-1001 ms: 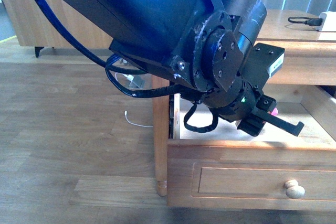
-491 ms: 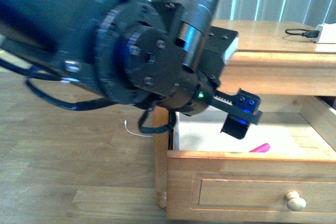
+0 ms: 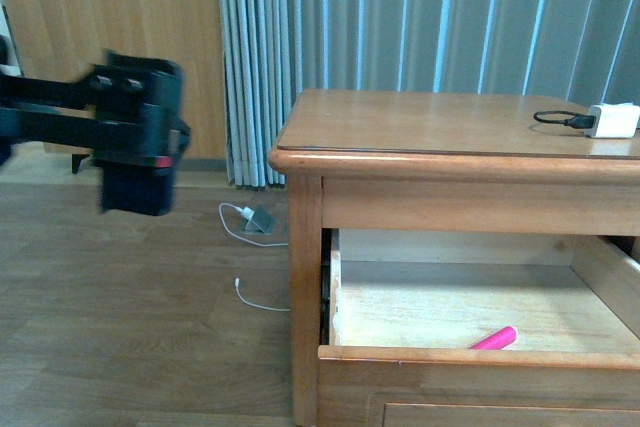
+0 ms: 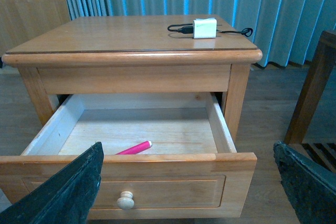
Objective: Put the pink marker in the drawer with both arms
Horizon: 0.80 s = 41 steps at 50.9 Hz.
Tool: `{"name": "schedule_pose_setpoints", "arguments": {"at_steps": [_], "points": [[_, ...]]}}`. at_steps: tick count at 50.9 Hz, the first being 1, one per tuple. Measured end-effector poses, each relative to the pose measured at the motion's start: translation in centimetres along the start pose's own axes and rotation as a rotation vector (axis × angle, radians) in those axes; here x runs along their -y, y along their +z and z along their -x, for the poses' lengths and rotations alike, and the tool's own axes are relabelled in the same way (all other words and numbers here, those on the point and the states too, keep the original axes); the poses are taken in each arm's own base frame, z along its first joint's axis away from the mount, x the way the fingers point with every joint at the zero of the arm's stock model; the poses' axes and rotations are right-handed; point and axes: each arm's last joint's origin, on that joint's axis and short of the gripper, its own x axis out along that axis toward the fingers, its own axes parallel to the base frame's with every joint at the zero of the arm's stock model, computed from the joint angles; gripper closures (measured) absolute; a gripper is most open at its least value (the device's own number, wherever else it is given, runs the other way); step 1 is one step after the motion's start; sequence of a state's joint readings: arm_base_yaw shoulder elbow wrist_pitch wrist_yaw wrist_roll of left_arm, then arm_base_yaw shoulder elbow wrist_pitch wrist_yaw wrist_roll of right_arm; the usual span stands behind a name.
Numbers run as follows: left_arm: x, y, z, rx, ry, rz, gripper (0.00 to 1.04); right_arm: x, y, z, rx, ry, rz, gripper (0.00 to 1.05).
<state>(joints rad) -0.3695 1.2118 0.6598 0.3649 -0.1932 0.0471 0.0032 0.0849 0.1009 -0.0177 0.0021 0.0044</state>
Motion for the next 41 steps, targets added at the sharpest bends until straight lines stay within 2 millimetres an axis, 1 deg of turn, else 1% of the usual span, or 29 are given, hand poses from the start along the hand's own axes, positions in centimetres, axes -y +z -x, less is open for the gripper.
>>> {"name": "schedule_pose_setpoints", "arguments": {"at_steps": [1,2,6,11,19,24,29,39,41], "points": [[-0.3,-0.1,1.3,0.014,0.014,0.003,0.06,0.0,0.0,0.0,0.000,0.000,0.000,0.08],[-0.4,-0.1,1.7,0.019,0.021,0.004,0.06,0.0,0.0,0.0,0.000,0.000,0.000,0.08],[-1.2,-0.7,4.7,0.044,0.066,0.013,0.06,0.0,0.0,0.0,0.000,0.000,0.000,0.08],[-2.4,-2.3,7.9,0.044,0.140,0.041,0.06,0.0,0.0,0.0,0.000,0.000,0.000,0.08],[-3.9,-5.4,11.3,0.008,0.233,0.114,0.06,0.0,0.0,0.0,0.000,0.000,0.000,0.08],[-4.8,-7.4,13.2,0.011,0.305,0.214,0.06,0.0,0.0,0.0,0.000,0.000,0.000,0.08],[-4.9,-8.5,13.7,0.016,0.324,0.287,0.06,0.0,0.0,0.0,0.000,0.000,0.000,0.08],[-4.9,-8.6,13.7,0.025,0.318,0.321,0.06,0.0,0.0,0.0,0.000,0.000,0.000,0.08],[-5.0,-8.7,13.9,0.064,0.261,0.297,0.11,0.0,0.0,0.0,0.000,0.000,0.000,0.08]]}}
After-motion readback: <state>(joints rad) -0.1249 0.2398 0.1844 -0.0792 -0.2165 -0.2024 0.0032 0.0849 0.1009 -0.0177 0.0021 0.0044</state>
